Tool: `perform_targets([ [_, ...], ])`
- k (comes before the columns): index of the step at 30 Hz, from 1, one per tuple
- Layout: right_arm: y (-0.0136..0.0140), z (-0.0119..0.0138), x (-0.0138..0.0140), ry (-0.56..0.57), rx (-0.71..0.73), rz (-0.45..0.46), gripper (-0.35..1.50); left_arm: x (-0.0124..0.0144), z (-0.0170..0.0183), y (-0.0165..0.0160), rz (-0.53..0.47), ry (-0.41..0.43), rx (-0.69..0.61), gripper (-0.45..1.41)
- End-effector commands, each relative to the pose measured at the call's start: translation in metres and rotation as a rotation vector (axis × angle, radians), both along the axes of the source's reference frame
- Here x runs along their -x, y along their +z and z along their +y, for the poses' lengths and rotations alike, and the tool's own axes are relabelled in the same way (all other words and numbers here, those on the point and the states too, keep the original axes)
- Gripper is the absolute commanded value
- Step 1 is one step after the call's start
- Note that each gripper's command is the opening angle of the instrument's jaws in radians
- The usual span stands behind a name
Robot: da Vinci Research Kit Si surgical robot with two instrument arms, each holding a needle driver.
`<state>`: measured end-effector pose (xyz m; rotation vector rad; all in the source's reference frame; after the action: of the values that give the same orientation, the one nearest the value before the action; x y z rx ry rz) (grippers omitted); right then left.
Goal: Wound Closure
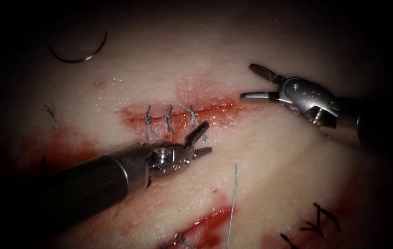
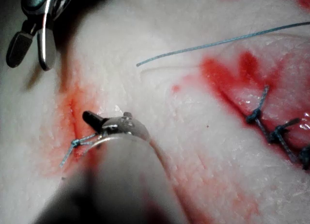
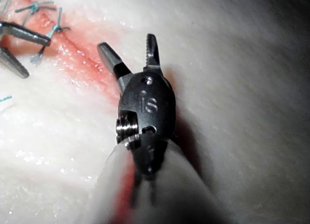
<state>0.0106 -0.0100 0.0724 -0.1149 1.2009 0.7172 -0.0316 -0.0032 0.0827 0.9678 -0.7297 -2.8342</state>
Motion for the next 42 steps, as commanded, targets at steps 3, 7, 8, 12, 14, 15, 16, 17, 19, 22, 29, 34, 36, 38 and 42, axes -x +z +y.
perform_targets([
  [3, 0.0005, 0.0004, -0.0010, -0.001, 0.003, 0.004, 1.38, 0.0002, 0.0003, 0.0012, 0.024, 0.004, 0.015, 0.54],
  [7, 0.0004, 0.0004, -0.0012, 0.000, 0.003, 0.003, 1.38, -0.0001, 0.0006, 0.0017, 0.044, 0.001, 0.021, 0.47],
  [8, 0.0004, 0.0003, -0.0013, 0.001, 0.003, 0.003, 1.40, -0.0001, 0.0006, 0.0017, 0.047, 0.004, 0.024, 0.39],
  [12, 0.0004, 0.0001, -0.0015, -0.003, 0.004, 0.007, 1.36, 0.0000, 0.0003, 0.0012, 0.061, 0.057, 0.055, -0.33],
  [14, 0.0006, -0.0002, -0.0013, -0.027, 0.008, 0.026, 1.28, 0.0000, 0.0002, 0.0007, 0.054, 0.090, 0.065, -0.45],
  [15, 0.0007, -0.0004, -0.0013, -0.050, 0.010, 0.044, 1.23, 0.0000, 0.0001, 0.0004, 0.047, 0.094, 0.062, -0.45],
  [16, 0.0008, -0.0004, -0.0012, -0.074, 0.010, 0.061, 1.20, 0.0000, 0.0001, 0.0002, 0.043, 0.102, 0.063, -0.45],
  [17, 0.0011, -0.0005, -0.0014, -0.127, 0.010, 0.097, 1.20, -0.0001, 0.0002, -0.0002, 0.028, 0.112, 0.056, -0.45],
  [19, 0.0015, -0.0007, -0.0018, -0.222, 0.057, 0.133, 1.18, -0.0004, 0.0005, -0.0007, 0.005, 0.126, 0.048, -0.45],
  [22, 0.0024, -0.0012, -0.0029, -0.369, 0.217, 0.188, 1.18, -0.0015, 0.0013, -0.0017, -0.020, 0.148, 0.031, -0.45],
  [29, 0.0047, -0.0021, -0.0064, -0.492, 0.364, 0.145, 1.38, -0.0040, 0.0025, -0.0025, -0.068, 0.183, 0.009, -0.45],
  [34, 0.0052, -0.0030, -0.0091, -0.518, 0.388, 0.116, 1.41, -0.0038, 0.0025, -0.0024, -0.114, 0.204, -0.002, -0.45],
  [36, 0.0051, -0.0032, -0.0099, -0.514, 0.394, 0.110, 1.45, -0.0037, 0.0025, -0.0024, -0.122, 0.211, -0.002, -0.45],
  [38, 0.0049, -0.0036, -0.0108, -0.516, 0.400, 0.110, 1.45, -0.0037, 0.0025, -0.0024, -0.134, 0.217, 0.000, -0.45],
  [42, 0.0048, -0.0044, -0.0126, -0.525, 0.409, 0.119, 1.47, -0.0037, 0.0026, -0.0024, -0.158, 0.237, -0.001, -0.45],
])
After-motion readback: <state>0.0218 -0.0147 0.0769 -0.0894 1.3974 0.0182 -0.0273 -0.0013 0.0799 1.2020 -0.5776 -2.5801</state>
